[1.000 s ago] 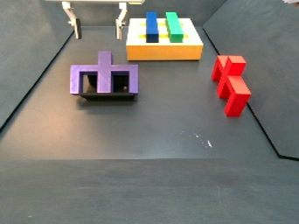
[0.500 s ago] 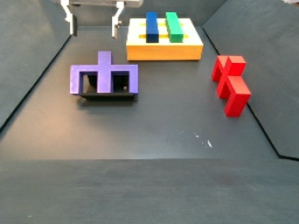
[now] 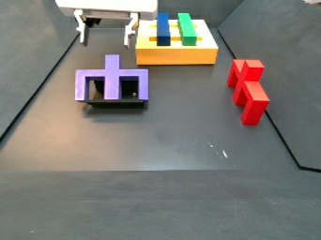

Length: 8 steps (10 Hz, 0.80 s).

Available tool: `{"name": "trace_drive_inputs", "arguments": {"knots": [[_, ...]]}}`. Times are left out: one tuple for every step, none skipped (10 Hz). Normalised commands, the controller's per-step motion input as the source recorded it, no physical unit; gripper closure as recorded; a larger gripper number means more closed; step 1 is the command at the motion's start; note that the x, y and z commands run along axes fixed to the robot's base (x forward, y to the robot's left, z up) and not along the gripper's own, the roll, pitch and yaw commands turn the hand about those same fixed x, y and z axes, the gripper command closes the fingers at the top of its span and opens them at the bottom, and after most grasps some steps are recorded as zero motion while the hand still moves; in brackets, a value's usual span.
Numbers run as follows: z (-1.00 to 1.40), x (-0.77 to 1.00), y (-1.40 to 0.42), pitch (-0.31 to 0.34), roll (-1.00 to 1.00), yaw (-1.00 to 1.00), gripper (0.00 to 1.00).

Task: Pick up the purple object. Move up. Place the purple object on the fixture. Regrasp the purple object. Move to above the board. Insert the purple object.
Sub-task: Regrasp the purple object.

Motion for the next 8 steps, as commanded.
{"name": "trace_drive_inputs", "arguments": {"knots": [[-0.44,0.02,-0.12,0.0,0.73,0.12,0.0],[-0.39,0.07,-0.11,0.0,0.59,0.15,0.0],[-0.29,0.05,-0.18,0.0,0.53,0.21,0.0],[-0.23,0.01,-0.19,0.0,0.56,0.21,0.0],[-0.15,0.04,-0.17,0.0,0.38,0.25,0.0],[-0.07,0.07,-0.1,0.0,0.16,0.28,0.0],[0.0,0.06,-0.02,0.0,0.0,0.29,0.0],[0.0,0.06,0.0,-0.009,-0.1,0.31,0.0]]}}
